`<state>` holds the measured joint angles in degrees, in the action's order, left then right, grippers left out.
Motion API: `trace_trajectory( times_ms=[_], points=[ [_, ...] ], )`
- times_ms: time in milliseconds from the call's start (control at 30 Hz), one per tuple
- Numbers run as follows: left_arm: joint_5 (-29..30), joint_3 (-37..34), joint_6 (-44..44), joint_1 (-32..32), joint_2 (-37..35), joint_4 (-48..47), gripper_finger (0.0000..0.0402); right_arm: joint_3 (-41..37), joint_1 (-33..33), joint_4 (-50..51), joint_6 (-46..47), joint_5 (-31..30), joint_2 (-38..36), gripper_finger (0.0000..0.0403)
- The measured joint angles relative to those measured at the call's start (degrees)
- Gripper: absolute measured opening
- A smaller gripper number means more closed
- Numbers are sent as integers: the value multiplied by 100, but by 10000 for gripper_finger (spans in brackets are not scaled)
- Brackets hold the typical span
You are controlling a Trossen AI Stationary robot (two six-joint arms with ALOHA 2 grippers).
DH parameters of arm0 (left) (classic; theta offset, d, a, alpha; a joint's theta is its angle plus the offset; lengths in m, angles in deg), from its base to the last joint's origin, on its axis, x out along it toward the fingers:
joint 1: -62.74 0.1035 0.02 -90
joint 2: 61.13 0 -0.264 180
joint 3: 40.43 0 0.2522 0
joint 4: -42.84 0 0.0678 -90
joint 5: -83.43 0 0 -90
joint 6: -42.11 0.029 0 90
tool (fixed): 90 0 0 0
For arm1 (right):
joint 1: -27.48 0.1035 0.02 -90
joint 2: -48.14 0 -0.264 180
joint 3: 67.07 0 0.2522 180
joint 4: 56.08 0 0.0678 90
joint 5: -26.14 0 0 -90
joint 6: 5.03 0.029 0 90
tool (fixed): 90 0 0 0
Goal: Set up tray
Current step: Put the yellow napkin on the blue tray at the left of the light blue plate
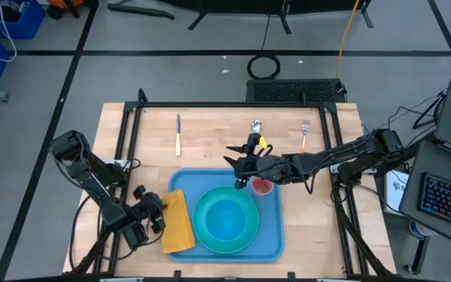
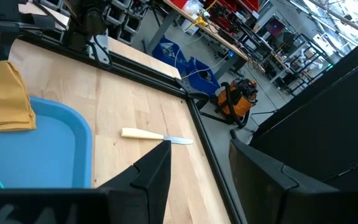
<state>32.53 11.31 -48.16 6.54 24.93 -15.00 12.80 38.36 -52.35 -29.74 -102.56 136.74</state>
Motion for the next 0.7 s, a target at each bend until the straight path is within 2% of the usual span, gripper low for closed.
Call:
trace_trajectory(
  times_ms=[133,333,500,700],
  points=[
    [3,2,-25,83,0,-63,85,0,-1,-1,0,-2,0,150],
    [-464,4,-150,265,0,-448,85,0,0,-1,20,0,0,150],
    [-145,4,-112,475,0,-376,85,0,-1,-1,20,0,0,150],
    [19,4,484,755,0,-81,85,0,0,-1,22,0,0,150]
  ],
)
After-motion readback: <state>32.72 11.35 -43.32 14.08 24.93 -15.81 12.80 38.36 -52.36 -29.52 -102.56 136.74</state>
